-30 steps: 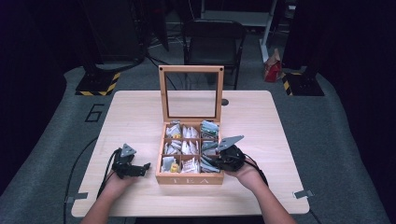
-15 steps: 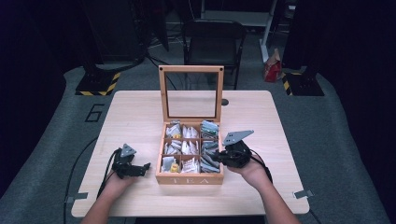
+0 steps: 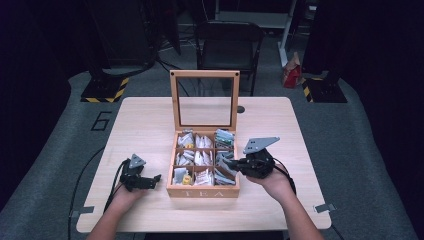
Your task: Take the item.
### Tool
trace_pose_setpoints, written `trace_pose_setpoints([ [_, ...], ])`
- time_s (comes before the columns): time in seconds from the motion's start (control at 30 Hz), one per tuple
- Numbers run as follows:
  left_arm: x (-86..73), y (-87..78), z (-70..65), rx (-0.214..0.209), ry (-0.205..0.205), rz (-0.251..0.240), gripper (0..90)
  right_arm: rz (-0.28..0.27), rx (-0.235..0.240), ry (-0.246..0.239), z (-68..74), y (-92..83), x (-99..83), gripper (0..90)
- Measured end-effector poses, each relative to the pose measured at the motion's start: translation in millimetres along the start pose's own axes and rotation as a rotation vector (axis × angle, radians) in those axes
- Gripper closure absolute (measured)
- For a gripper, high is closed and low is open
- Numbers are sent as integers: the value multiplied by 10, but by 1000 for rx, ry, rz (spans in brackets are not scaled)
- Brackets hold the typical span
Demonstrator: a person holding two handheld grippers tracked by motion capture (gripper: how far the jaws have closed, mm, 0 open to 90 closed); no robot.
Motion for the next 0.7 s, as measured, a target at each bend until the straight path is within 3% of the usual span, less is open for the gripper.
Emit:
trace_pose_setpoints([
  [0.7, 0, 0, -1, -1, -1, 0, 62, -11, -87, 26, -167, -252, -91, 896],
])
Point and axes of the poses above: each handheld gripper's, and its own axes: y roughly forward along the jaws, x roughly out of its top, z roughly to its left, the point moved 7 cm from there along y, roughly forward along the jaws, and after that the axes turned 15 degrees about x, right-handed, at the moved point
